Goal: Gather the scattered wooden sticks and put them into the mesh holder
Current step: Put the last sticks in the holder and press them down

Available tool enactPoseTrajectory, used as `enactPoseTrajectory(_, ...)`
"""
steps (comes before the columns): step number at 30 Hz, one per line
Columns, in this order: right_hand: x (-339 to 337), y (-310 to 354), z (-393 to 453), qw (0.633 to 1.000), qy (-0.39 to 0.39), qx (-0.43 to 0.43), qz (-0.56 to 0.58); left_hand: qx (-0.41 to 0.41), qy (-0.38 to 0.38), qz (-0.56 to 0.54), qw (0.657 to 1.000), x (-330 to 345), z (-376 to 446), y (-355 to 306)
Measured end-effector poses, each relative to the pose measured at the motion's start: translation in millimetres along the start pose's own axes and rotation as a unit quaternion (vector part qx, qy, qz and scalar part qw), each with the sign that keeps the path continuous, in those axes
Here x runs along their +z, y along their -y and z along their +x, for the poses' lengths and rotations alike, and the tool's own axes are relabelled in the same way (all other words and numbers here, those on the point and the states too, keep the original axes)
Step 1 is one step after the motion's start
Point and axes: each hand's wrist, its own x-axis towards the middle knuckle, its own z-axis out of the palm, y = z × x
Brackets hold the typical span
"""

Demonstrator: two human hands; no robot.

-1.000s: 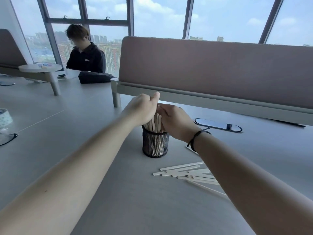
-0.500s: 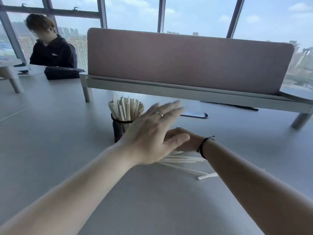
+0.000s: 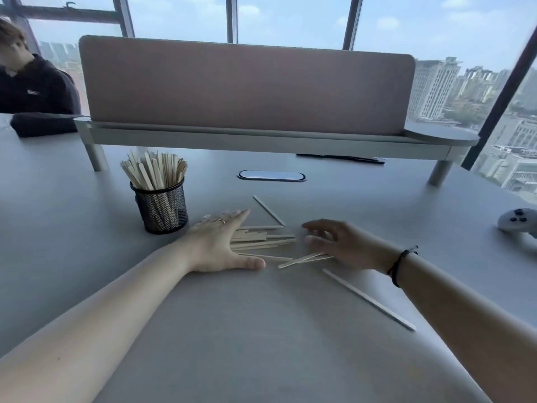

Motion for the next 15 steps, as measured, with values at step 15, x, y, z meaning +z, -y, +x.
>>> enactPoseTrajectory(15, 31, 11, -12, 0.984, -0.002, -0.156, -0.089, 0.075, 0.016, -0.022, 0.997, 6, 31, -43)
